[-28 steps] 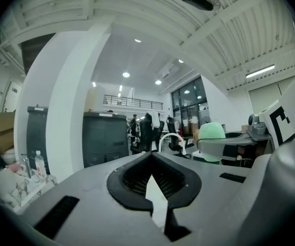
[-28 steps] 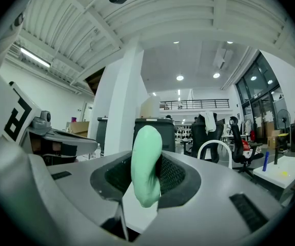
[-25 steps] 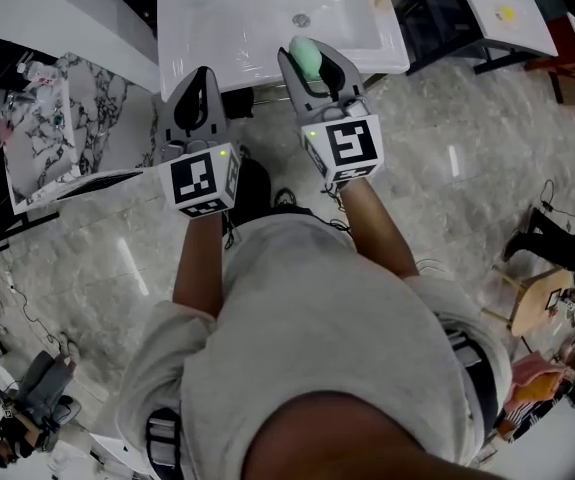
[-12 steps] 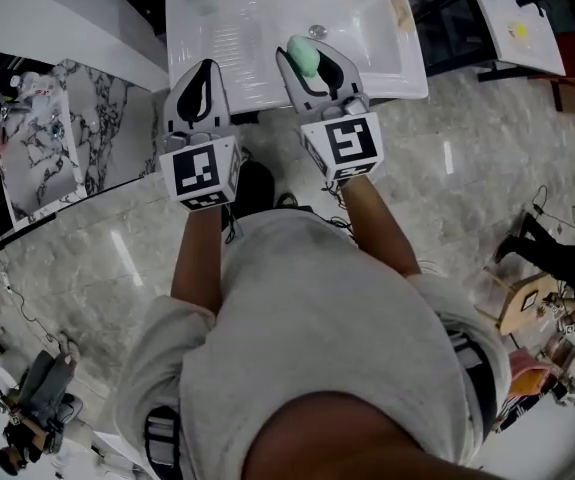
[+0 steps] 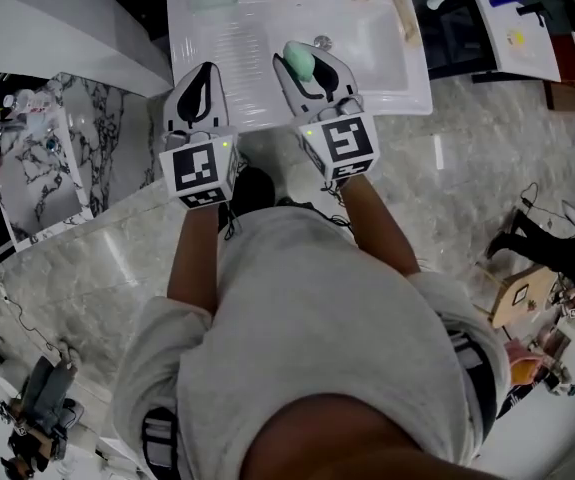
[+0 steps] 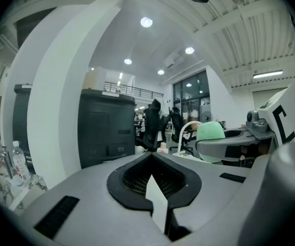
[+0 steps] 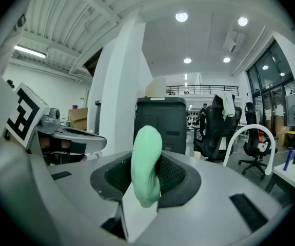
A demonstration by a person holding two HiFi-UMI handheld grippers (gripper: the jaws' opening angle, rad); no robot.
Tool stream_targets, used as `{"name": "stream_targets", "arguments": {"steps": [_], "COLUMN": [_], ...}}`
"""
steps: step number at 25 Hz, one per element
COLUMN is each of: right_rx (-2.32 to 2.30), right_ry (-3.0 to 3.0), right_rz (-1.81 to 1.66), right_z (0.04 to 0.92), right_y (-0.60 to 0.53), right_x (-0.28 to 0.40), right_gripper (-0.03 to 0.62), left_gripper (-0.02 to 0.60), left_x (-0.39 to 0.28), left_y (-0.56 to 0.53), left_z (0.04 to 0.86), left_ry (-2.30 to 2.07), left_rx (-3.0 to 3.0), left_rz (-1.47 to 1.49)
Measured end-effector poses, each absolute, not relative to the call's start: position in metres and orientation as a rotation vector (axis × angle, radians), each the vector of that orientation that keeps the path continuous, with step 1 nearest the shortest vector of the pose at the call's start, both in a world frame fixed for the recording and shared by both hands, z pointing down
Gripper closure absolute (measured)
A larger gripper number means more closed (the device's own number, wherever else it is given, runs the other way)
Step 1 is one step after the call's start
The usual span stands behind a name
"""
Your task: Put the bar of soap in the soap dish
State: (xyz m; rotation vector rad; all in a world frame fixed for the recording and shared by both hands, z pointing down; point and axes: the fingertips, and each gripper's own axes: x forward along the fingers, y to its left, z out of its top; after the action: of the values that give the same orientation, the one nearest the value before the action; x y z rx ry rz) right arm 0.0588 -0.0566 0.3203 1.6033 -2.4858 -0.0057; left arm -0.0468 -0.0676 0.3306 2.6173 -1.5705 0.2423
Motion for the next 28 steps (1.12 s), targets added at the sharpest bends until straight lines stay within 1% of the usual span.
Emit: {"name": "stream_targets", "arguments": {"steps": [10, 18, 28], "right_rx": [1.526, 1.366, 1.182], "right_ry": [-2.431, -2.389, -2.401], "right_rz": [0.041, 0.042, 0.062], "right_z": [0.341, 0.361, 0.392], "right_y": [-0.111, -0.156, -0.217], "right_x": [0.028, 0.009, 0.002], "right_gripper": [0.482, 0.482, 0.482], "left_gripper": [0.565, 0.565, 0.564], "left_x": [-0.074, -0.09, -0.087], "left_y": [-0.119, -0.147, -0.197], "left_z": [0.355, 0.388, 0.419], "left_ry": [-1.516, -1.516, -1.54], "left_rx": [2.595, 2.5, 2.404], "left_rz": [0.29, 0.349, 0.406]}}
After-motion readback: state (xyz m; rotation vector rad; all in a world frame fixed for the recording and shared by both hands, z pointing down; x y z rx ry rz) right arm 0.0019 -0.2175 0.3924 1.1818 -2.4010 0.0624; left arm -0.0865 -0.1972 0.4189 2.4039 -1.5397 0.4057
